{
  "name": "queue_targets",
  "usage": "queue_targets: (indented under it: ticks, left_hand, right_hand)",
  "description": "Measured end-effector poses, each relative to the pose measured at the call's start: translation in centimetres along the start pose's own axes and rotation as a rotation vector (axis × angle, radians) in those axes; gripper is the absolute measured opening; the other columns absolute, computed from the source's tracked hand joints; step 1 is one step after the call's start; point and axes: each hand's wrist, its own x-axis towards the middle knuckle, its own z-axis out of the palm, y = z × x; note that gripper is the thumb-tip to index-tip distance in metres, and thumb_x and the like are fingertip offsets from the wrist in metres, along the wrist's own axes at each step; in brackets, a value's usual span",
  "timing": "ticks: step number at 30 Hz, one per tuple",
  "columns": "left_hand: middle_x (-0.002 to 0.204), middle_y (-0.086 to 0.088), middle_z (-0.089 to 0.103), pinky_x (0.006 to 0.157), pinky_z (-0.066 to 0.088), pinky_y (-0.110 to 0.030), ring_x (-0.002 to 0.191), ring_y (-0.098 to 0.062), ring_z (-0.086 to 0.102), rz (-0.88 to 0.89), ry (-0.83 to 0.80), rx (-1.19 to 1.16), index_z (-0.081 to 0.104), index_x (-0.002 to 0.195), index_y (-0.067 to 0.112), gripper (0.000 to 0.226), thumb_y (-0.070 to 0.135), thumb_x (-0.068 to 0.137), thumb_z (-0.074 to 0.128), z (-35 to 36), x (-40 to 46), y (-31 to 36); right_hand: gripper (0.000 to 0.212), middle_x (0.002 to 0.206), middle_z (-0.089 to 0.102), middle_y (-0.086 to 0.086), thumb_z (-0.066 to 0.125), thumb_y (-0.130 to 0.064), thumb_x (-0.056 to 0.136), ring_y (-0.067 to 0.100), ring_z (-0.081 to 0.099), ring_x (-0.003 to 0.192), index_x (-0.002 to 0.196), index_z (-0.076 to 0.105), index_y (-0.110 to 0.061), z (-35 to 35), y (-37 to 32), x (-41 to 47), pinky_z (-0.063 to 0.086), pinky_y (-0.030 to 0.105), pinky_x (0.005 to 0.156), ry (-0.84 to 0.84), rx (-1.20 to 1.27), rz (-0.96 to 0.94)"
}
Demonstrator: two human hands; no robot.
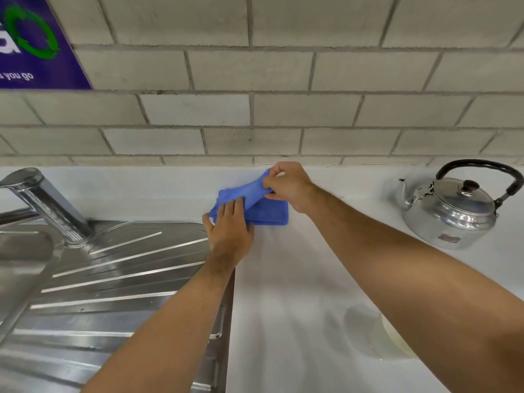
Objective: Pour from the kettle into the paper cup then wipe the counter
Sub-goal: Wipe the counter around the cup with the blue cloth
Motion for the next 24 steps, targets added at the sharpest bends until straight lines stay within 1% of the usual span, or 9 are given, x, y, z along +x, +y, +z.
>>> queue_targets:
  ticks: [3, 7, 9, 10, 13, 16, 20, 22, 24]
  left_hand:
    - [0.138, -0.001, 0.053, 0.112, 0.018, -0.051, 0.136, -0.021, 0.039, 0.002, 0.098, -0.06, 0.036, 0.144, 0.02, 0.052, 0.023, 0.094, 0.05, -0.9, 0.3, 0.5]
    - [0.138, -0.011, 0.055, 0.11, 0.032, -0.045, 0.134, -0.032, 0.043, 0.184, 0.075, -0.09, 0.039, 0.145, 0.011, 0.055, 0.002, 0.091, 0.044, -2.1, -1.5, 1.2]
    - [0.151, -0.009, 0.042, 0.114, 0.027, -0.043, 0.141, -0.03, 0.035, 0.242, 0.006, -0.045, 0.03, 0.149, 0.011, 0.062, -0.001, 0.09, 0.042, -2.4, -3.8, 1.7]
    - [0.157, -0.006, 0.032, 0.116, 0.024, -0.041, 0.144, -0.027, 0.03, 0.269, -0.048, 0.005, 0.023, 0.151, 0.014, 0.065, 0.0, 0.091, 0.042, -2.4, -5.3, 1.9]
    - [0.161, -0.006, 0.021, 0.105, 0.037, -0.039, 0.139, -0.026, 0.037, 0.327, -0.181, 0.179, 0.015, 0.154, 0.019, 0.071, 0.004, 0.089, 0.041, -2.2, -10.5, 2.9]
    - [0.158, -0.009, 0.027, 0.098, 0.041, -0.041, 0.134, -0.029, 0.041, 0.31, -0.318, 0.406, 0.016, 0.153, 0.02, 0.065, 0.009, 0.092, 0.036, -2.3, -15.7, 4.5]
    - [0.152, -0.016, 0.03, 0.092, 0.042, -0.043, 0.129, -0.034, 0.041, 0.152, -0.458, 0.616, 0.016, 0.151, 0.014, 0.062, 0.012, 0.093, 0.038, -3.6, -20.6, 7.4]
    - [0.139, -0.014, 0.041, 0.082, 0.044, -0.039, 0.121, -0.031, 0.047, 0.069, -0.511, 0.616, 0.029, 0.144, 0.012, 0.054, 0.022, 0.093, 0.039, -4.1, -22.3, 8.8]
    - [0.13, -0.01, 0.048, 0.079, 0.039, -0.038, 0.115, -0.03, 0.05, 0.051, -0.506, 0.484, 0.047, 0.129, 0.015, 0.05, 0.045, 0.09, 0.038, -4.5, -23.2, 9.6]
  right_hand:
    - [0.025, 0.086, 0.057, 0.008, 0.054, 0.011, 0.081, 0.025, 0.062, 0.08, 0.076, 0.058, -0.014, -1.0, -1.8, -1.7, 0.062, 0.038, 0.073, -0.097, -0.039, -0.132]
    - [0.038, 0.076, 0.055, -0.012, 0.047, 0.012, 0.079, 0.008, 0.055, 0.068, 0.093, 0.069, -0.016, -3.6, -2.1, -4.8, 0.053, 0.017, 0.059, -0.222, -0.293, -0.274]
    - [0.041, 0.08, 0.056, -0.019, 0.049, 0.011, 0.079, 0.005, 0.053, 0.072, 0.102, 0.074, -0.012, -5.0, -1.0, -6.6, 0.042, 0.005, 0.061, -0.207, -0.547, -0.353]
    - [0.041, 0.089, 0.061, -0.016, 0.051, 0.009, 0.08, 0.008, 0.054, 0.079, 0.106, 0.075, -0.012, -5.7, -0.1, -7.5, 0.038, 0.004, 0.064, -0.218, -0.694, -0.385]
    - [0.04, 0.121, 0.066, 0.001, 0.052, 0.001, 0.085, 0.022, 0.06, 0.106, 0.113, 0.073, -0.017, -6.9, 2.7, -10.0, 0.039, 0.018, 0.084, -0.372, -1.022, -0.352]
    - [0.038, 0.124, 0.061, -0.004, 0.051, -0.01, 0.09, 0.021, 0.056, 0.113, 0.117, 0.067, -0.032, -7.4, 4.0, -12.4, 0.041, 0.031, 0.091, -0.526, -1.195, -0.221]
    - [0.036, 0.126, 0.059, -0.003, 0.05, -0.014, 0.092, 0.02, 0.053, 0.115, 0.117, 0.066, -0.035, -10.6, 3.5, -15.0, 0.04, 0.038, 0.104, -0.421, -1.069, -0.283]
    - [0.033, 0.12, 0.063, -0.001, 0.053, -0.013, 0.09, 0.019, 0.057, 0.107, 0.113, 0.068, -0.031, -13.3, 3.8, -16.2, 0.044, 0.037, 0.101, -0.27, -0.891, -0.343]
    - [0.03, 0.112, 0.068, 0.0, 0.055, -0.009, 0.088, 0.016, 0.059, 0.096, 0.107, 0.071, -0.026, -16.2, 4.9, -17.4, 0.047, 0.03, 0.092, -0.096, -0.718, -0.394]
